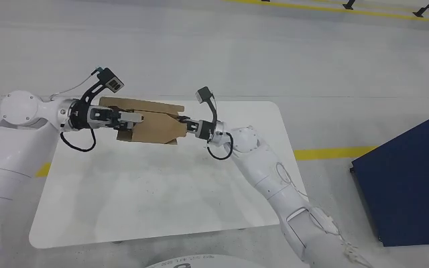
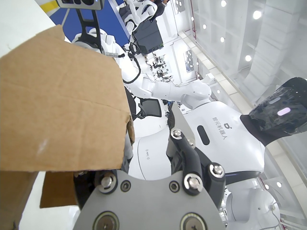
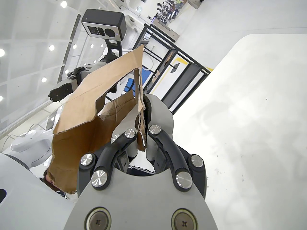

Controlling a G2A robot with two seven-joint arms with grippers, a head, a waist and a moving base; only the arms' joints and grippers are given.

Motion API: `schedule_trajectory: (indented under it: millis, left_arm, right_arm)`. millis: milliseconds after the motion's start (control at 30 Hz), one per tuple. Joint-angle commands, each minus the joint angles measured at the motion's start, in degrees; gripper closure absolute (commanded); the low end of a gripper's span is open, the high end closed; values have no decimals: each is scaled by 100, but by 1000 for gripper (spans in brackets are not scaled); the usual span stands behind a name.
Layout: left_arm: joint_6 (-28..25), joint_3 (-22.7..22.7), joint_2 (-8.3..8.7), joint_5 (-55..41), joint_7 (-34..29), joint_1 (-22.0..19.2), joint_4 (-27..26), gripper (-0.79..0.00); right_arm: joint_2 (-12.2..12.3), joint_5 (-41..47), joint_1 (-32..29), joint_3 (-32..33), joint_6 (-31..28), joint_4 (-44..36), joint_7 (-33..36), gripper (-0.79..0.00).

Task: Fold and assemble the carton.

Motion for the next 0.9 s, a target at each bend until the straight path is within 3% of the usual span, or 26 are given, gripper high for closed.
schedule_trajectory:
  millis: [0,167,367,633,733,867]
  left_arm:
    - [-123,20,7,308,125,1,29,-329]
    - [-337,34,6,472,340,11,69,-129]
    - [-379,30,19,412,381,70,-33,0]
    - [-541,-109,36,152,544,155,26,0]
    - [-600,-230,42,-90,603,215,100,0]
    - [-619,-332,40,-219,622,245,255,0]
  right_arm:
    - [-2,0,5,-7,-2,5,-6,0]
    - [-2,1,4,-11,-24,7,-8,0]
    - [8,-13,-32,2,-57,-32,12,0]
    - [21,-6,-83,37,-61,-106,-24,0]
    - [31,22,-111,63,-67,-150,3,-49]
    - [47,6,-157,90,-102,-215,49,-28]
